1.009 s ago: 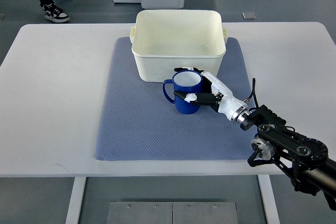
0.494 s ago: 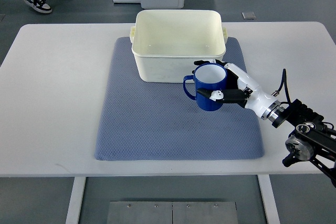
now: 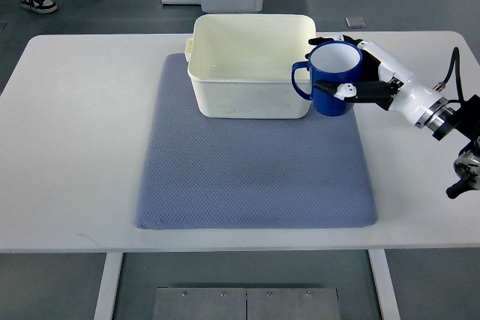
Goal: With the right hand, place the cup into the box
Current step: 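Lift the blue mug with the right hand above the cream box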
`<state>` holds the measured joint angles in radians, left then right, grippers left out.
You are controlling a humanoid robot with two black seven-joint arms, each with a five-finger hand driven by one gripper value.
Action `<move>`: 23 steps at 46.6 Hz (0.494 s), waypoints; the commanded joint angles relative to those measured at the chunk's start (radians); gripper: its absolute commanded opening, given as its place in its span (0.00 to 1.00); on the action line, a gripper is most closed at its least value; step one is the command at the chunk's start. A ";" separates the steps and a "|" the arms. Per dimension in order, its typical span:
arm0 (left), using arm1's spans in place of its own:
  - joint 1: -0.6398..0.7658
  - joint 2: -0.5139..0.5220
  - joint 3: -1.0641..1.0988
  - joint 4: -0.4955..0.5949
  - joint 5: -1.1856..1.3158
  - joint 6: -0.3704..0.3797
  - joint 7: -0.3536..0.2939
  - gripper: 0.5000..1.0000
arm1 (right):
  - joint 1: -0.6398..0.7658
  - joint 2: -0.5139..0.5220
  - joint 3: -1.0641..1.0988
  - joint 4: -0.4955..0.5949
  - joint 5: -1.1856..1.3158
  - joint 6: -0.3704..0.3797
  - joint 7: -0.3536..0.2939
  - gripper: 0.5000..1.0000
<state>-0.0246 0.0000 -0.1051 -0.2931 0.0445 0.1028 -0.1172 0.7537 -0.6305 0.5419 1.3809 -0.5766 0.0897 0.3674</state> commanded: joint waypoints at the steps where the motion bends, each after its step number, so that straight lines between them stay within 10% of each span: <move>1: 0.000 0.000 -0.001 0.000 0.000 0.000 -0.001 1.00 | 0.038 -0.008 0.000 -0.003 0.020 0.001 -0.025 0.00; 23: 0.000 0.000 0.001 0.000 0.000 0.000 -0.001 1.00 | 0.220 0.121 -0.071 -0.138 0.049 -0.045 -0.079 0.00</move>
<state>-0.0245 0.0000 -0.1050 -0.2930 0.0445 0.1026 -0.1171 0.9563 -0.5383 0.4804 1.2719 -0.5275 0.0455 0.2891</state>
